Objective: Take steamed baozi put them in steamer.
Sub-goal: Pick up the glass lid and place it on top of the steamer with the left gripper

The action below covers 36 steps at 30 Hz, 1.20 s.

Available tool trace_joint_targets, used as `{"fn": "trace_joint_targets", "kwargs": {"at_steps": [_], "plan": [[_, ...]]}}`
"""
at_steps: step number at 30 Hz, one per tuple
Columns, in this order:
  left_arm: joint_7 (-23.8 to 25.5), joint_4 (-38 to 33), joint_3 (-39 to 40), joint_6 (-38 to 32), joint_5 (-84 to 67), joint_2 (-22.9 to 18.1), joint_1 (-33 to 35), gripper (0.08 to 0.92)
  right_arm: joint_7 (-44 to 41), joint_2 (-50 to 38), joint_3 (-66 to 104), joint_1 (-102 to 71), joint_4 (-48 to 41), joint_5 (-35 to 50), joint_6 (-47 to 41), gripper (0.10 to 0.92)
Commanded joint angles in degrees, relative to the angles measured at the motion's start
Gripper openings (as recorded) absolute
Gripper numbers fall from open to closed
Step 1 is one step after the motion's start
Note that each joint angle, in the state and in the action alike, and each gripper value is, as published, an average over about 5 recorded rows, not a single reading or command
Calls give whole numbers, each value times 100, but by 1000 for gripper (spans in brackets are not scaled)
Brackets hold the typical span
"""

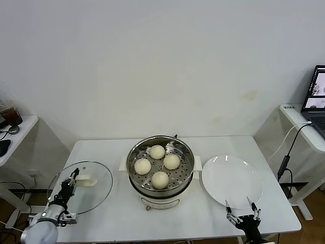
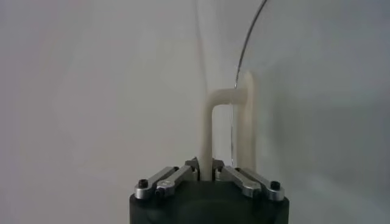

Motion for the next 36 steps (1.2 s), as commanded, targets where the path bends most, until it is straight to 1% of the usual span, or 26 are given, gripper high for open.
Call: {"fn": "trace_joint_targets", "kwargs": {"at_steps": [1, 4, 8, 11, 14, 18, 22, 25, 27, 30, 36], "plan": [[604, -2363, -696, 787, -1411, 727, 985, 178, -3, -37, -98, -77, 121, -58, 34, 823], [912, -2886, -705, 1178, -2076, 1045, 1112, 178, -11, -69, -142, -119, 137, -101, 67, 823], [1243, -3503, -260, 1668, -2861, 1494, 1055, 178, -19, -77, -237, -148, 115, -220, 132, 823], [1268, -3690, 278, 2003, -2995, 1663, 644, 178, -13, -49, -314, -137, 74, -365, 195, 823], [1283, -3680, 1068, 2386, -2973, 1643, -87, 178, 15, -8, -362, -108, 7, -584, 287, 823], [1433, -3588, 2306, 2905, -2693, 1391, -977, 178, 97, 67, -424, -35, -143, -898, 430, 823], [1758, -3411, 3307, 3328, -2052, 912, -1772, 178, 189, 169, -499, 69, -275, -1114, 506, 823], [2045, -3219, 3850, 3543, -1454, 511, -2280, 178, 258, 274, -548, 170, -382, -1249, 521, 823], [2254, -3078, 4085, 3631, -990, 243, -2494, 178, 288, 331, -572, 221, -429, -1302, 518, 823], [2525, -2906, 4324, 3681, -310, -101, -2638, 178, 313, 382, -601, 260, -459, -1348, 513, 823], [2824, -2648, 4587, 3678, 536, -502, -2710, 178, 333, 428, -625, 291, -501, -1402, 534, 823]]}}
